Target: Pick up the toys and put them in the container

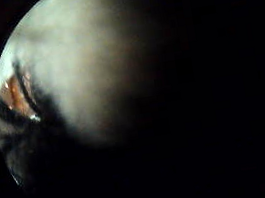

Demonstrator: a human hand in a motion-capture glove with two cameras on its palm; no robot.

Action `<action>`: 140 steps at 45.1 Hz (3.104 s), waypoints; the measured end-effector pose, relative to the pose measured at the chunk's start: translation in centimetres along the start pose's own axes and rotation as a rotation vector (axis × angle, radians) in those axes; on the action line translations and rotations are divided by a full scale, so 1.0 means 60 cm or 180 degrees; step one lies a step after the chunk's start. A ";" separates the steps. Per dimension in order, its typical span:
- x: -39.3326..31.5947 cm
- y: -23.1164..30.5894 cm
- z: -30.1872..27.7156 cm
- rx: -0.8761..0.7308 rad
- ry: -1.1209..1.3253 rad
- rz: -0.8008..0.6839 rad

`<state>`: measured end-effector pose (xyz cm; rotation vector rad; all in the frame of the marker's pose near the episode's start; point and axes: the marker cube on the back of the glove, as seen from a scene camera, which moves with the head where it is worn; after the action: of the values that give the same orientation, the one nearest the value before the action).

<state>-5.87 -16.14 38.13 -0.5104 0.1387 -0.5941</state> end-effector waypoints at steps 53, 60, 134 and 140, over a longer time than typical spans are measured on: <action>-0.274 -0.005 -0.612 0.1470 -0.0089 0.1701; -0.285 -0.081 -0.570 0.1510 -0.0140 0.1639; 0.278 0.187 -0.122 0.0215 -0.1041 0.3106; 0.292 0.181 -0.009 -0.0322 -0.1353 0.2912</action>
<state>13.83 -18.56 32.60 -0.5956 -0.0118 0.4189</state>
